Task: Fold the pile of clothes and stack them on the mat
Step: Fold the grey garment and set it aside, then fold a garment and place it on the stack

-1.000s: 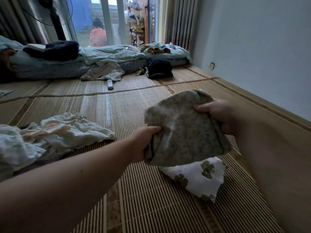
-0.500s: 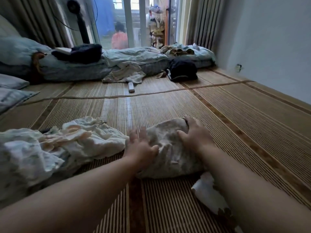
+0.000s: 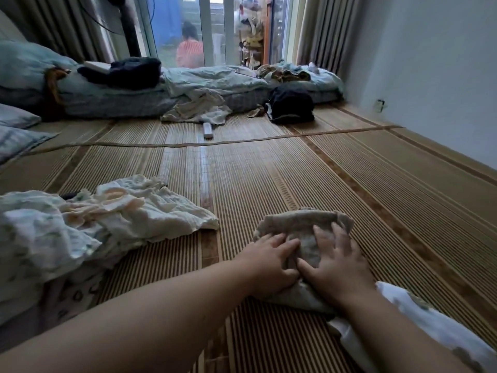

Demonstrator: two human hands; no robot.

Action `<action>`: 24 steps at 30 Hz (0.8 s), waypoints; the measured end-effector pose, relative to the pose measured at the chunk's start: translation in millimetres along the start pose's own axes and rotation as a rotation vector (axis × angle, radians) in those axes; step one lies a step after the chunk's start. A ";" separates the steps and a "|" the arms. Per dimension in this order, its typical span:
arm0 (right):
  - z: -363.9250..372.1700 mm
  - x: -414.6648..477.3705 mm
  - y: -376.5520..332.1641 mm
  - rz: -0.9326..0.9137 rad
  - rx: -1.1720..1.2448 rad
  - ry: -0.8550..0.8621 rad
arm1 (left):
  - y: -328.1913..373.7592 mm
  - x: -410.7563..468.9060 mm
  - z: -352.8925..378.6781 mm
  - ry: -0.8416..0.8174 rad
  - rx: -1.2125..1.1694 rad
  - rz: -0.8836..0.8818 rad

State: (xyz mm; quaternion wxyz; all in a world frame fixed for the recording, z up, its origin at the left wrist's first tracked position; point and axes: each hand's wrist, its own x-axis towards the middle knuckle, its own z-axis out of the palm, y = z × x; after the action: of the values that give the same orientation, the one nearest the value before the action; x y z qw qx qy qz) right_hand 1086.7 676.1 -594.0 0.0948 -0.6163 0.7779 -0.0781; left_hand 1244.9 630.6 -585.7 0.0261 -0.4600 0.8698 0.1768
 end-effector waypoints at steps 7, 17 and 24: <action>-15.2 -27.4 9.7 0.037 -0.041 -0.090 | 17.9 -37.0 -7.2 -0.062 0.024 0.041; -62.1 -41.6 -41.0 -0.038 -0.013 0.025 | -19.6 -118.2 -34.0 0.004 0.031 -0.117; -44.8 -89.3 -170.8 -0.444 0.156 0.010 | -84.6 -221.3 -53.9 0.305 -0.134 -0.344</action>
State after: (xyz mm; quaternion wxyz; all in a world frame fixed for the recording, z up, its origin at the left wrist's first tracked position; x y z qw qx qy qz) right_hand 1256.9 724.3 -505.2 0.1187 -0.7628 0.6152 -0.1599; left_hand 1447.0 744.3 -513.2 -0.1064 -0.6235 0.7588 0.1554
